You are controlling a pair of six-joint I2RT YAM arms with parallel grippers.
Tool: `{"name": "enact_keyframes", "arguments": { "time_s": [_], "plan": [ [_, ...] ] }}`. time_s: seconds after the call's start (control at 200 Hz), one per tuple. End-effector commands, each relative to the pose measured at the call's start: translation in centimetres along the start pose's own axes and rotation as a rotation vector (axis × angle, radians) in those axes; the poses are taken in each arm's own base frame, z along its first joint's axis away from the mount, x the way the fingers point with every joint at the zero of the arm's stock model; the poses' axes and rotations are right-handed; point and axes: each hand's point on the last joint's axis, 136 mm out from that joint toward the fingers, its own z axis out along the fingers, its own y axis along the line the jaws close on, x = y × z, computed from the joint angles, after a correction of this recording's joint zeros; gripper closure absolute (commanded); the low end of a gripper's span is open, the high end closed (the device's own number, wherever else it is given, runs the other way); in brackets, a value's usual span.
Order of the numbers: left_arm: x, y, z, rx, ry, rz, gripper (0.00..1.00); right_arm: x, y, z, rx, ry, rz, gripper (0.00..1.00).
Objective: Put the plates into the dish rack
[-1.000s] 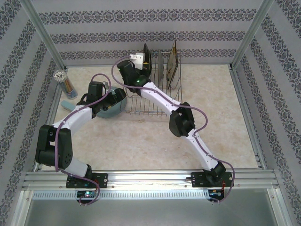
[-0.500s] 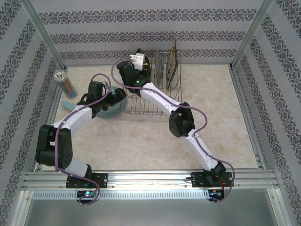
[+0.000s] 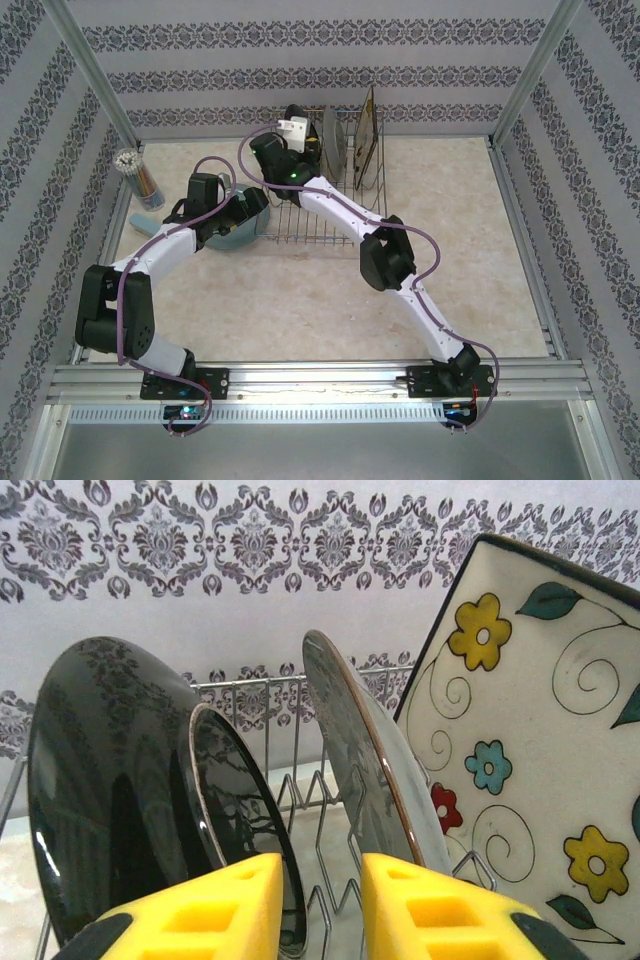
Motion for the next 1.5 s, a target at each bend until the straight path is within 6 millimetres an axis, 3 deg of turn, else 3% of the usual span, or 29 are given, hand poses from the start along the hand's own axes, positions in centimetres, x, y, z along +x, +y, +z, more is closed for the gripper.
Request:
{"name": "enact_keyframes", "arguments": {
  "time_s": [0.0, 0.205, 0.325, 0.505, 0.595, 0.704, 0.929, 1.089, 1.299, 1.494],
  "plan": [
    [-0.5, -0.7, 0.0, 0.028, -0.018, 0.018, 0.01, -3.6, -1.5, -0.6, 0.001, -0.037, 0.079, 0.73],
    [-0.7, -0.8, -0.2, 0.024, -0.023, 0.023, 0.0, -5.3, -2.1, -1.6, -0.029, -0.049, 0.1, 0.71],
    [-0.9, -0.9, -0.5, 0.016, -0.026, 0.029, 0.0, -7.5, -3.0, -2.9, -0.068, -0.057, 0.124, 0.64],
    [-1.3, -1.1, -0.9, 0.007, -0.037, 0.035, 0.0, -11.0, -5.6, -4.8, -0.146, -0.05, 0.148, 0.36],
    [-1.3, -1.1, -1.1, 0.004, -0.04, 0.031, 0.0, -11.7, -7.3, -5.7, -0.183, -0.033, 0.132, 0.17],
    [-1.3, -1.3, -1.5, 0.004, -0.048, 0.031, 0.0, -11.7, -9.9, -6.6, -0.22, 0.002, 0.128, 0.04],
    [-0.7, -1.6, -2.6, -0.007, -0.061, 0.057, 0.0, -6.8, -16.7, -7.7, -0.321, 0.196, 0.271, 0.02],
    [0.0, -1.5, -2.8, -0.036, -0.057, 0.086, 0.0, -3.1, -21.0, -9.2, -0.314, 0.251, 0.267, 0.02],
    [0.6, -2.9, -2.6, -0.039, -0.068, 0.143, 0.0, 2.1, -25.5, -10.4, -0.273, 0.325, 0.297, 0.02],
    [1.5, -3.7, -1.9, -0.039, -0.048, 0.165, 0.0, 4.8, -28.4, -11.5, -0.244, 0.356, 0.327, 0.02]
  ]
}}
